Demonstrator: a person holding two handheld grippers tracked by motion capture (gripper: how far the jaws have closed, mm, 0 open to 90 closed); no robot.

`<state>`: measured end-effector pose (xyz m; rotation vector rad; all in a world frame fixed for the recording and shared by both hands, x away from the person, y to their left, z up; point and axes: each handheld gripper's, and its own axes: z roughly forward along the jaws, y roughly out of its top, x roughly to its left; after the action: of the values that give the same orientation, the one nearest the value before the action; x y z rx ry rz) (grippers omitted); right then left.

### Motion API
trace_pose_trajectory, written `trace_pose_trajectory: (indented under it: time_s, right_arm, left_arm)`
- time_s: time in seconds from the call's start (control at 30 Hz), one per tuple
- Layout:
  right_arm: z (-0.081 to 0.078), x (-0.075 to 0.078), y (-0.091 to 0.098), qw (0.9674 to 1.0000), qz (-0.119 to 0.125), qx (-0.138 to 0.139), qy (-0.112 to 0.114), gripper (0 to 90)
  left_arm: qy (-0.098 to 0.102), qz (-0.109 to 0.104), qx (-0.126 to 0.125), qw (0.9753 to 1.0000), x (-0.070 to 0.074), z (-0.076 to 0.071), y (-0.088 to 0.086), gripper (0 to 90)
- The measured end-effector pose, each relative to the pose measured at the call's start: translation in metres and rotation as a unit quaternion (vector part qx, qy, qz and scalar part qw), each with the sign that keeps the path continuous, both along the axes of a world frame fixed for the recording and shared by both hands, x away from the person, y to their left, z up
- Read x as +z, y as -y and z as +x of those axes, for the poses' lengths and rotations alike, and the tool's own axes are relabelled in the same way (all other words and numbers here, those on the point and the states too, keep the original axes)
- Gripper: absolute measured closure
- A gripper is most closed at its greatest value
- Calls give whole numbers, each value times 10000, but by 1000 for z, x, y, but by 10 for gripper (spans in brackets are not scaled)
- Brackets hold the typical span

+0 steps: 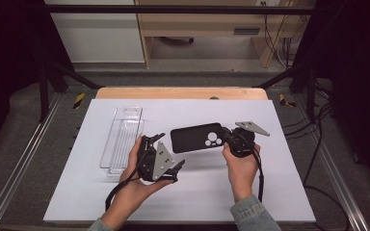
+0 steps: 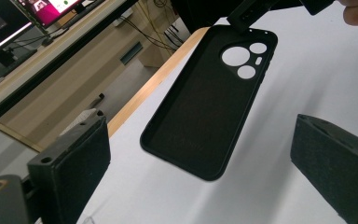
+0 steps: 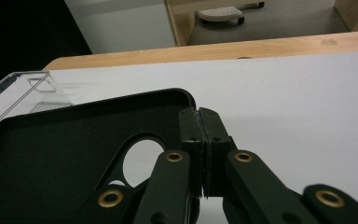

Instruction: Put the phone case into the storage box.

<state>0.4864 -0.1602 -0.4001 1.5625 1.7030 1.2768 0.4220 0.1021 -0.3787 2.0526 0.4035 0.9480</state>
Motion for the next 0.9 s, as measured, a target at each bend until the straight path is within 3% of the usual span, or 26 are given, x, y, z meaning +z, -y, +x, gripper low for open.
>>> trace_pose_trajectory:
  time_s: [0.37,0.9]
  right_arm:
    - [-5,5,1,9999,37,-31,108,898]
    - [-14,10,0,9996,22,-52,293,897]
  left_arm:
    - [58,156,-119,9998,5,9,30,92]
    - [63,216,-172,9996,0,11,52,138]
